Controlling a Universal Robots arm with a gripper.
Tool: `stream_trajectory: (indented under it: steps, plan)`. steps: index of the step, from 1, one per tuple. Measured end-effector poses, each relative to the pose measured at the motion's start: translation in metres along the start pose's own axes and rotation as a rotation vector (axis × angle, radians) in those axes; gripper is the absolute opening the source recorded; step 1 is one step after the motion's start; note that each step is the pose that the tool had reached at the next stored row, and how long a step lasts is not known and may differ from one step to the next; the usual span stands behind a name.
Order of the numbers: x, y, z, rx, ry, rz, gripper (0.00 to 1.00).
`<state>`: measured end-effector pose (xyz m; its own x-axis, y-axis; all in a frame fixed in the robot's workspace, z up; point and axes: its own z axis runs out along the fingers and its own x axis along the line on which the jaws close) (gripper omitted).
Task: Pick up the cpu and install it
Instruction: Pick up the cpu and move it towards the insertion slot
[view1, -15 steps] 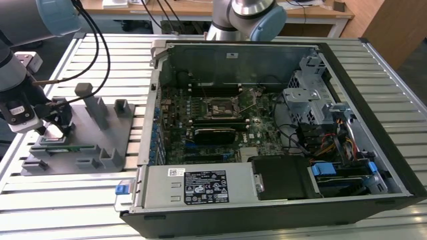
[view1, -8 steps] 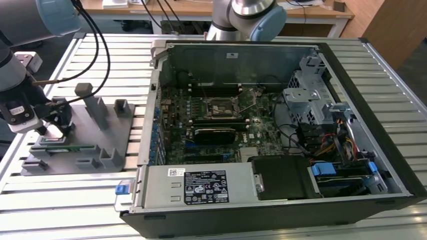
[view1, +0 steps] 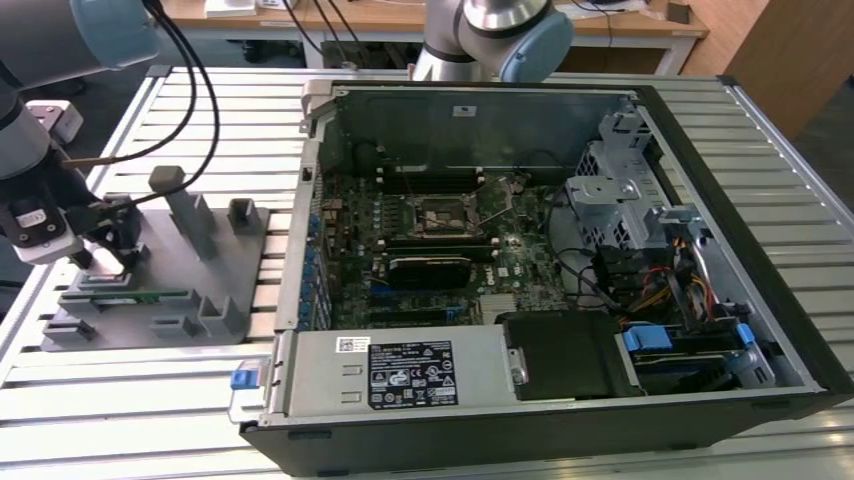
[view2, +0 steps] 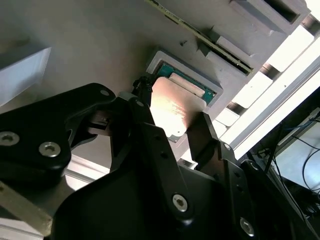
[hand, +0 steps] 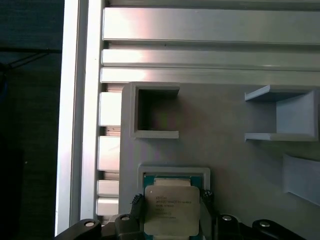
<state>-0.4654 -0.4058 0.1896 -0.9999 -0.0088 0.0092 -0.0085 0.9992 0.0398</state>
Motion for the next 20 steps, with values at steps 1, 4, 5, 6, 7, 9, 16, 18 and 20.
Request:
stream_trajectory:
  steps: [1,4,5,6,7,9,16,18,20]
  plan:
    - [0.0,0.0001,-0.0015,0.0,0.0,0.0,0.53]
    - [0.0,0.0003,-0.0065,0.0,-0.0001,0.0,0.53]
    - [0.0001,0.0003,-0.0082,0.0,-0.0001,0.0,0.53]
    - [0.0001,0.0004,-0.01,0.0,-0.0001,0.0,0.53]
    - [0.0001,0.0005,-0.0118,0.0,-0.0001,0.0,0.53]
    - [0.0001,0.0006,-0.0152,0.0,0.0,0.0,0.53]
    - [0.0002,0.001,-0.0253,0.0,0.0003,0.0,0.53]
    - [0.0002,0.0011,-0.0271,0.0,0.0004,0.0,0.53]
    - [0.0002,0.0012,-0.0291,0.0,0.0004,0.0,0.53]
